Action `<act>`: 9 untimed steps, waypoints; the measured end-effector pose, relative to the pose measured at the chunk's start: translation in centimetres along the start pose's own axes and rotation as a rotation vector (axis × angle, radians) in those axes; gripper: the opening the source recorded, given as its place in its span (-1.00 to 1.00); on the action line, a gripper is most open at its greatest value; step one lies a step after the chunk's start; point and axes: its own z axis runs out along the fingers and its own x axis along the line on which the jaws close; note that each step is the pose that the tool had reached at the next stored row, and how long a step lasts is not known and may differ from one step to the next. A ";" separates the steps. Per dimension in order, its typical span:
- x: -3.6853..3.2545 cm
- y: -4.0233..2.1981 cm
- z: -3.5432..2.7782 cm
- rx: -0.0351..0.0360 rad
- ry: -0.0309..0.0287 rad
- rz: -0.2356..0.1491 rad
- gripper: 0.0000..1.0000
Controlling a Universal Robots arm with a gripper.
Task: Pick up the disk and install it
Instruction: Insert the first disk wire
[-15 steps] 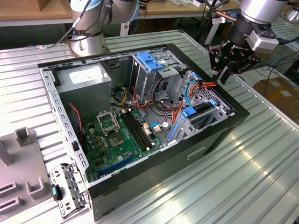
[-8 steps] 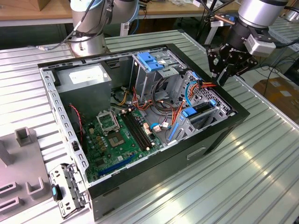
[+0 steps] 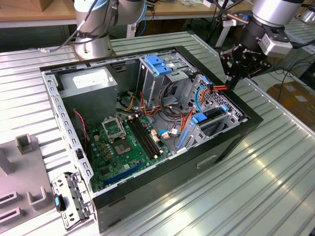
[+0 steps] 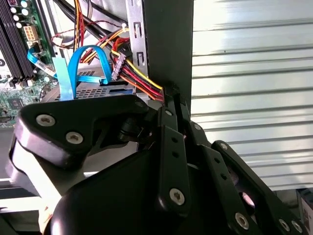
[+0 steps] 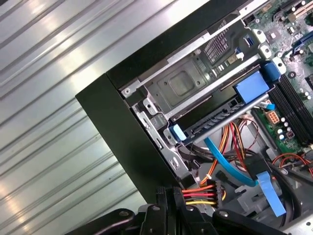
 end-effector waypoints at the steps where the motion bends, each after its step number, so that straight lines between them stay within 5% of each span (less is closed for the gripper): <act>1: -0.02 0.01 -0.12 -0.0002 0.0001 0.001 -0.67; 4: -0.29 0.20 -0.15 -0.0004 0.0003 0.004 -0.67; 9: -1.75 1.35 -0.25 0.0000 0.0010 0.004 -0.67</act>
